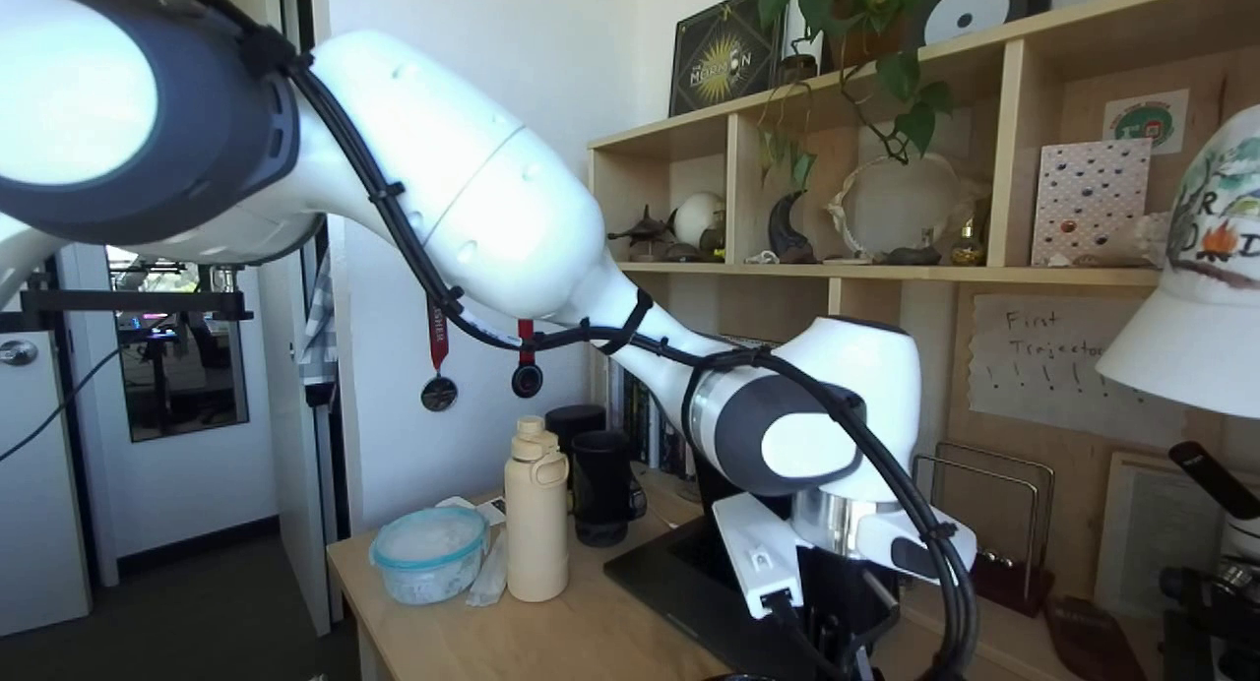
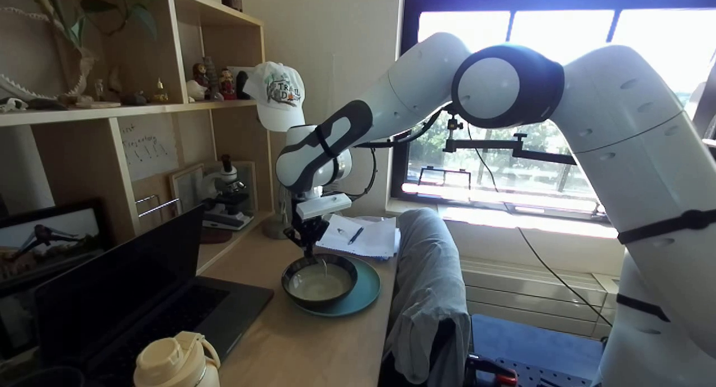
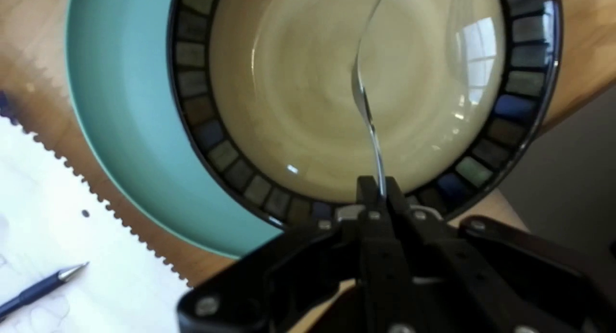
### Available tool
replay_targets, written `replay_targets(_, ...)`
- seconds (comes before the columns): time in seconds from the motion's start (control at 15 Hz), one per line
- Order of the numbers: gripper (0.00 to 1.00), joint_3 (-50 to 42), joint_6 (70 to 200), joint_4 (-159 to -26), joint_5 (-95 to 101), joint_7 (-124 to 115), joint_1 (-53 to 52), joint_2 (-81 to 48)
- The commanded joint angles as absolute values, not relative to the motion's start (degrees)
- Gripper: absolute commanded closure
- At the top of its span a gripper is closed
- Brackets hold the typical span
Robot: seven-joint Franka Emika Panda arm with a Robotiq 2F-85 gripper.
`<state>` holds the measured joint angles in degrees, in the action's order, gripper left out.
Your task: Put the fork on the desk
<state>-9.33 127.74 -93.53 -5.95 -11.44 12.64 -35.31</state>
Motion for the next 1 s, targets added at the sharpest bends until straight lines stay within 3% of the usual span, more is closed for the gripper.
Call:
replay_targets(0.0,0.99,-8.47,124.28,-95.18,-5.63,-10.49,10.86,-30.21)
replay_targets(0.93,0.99,-1.02,113.2,-96.42,-5.29,-2.62,2.68,-25.17)
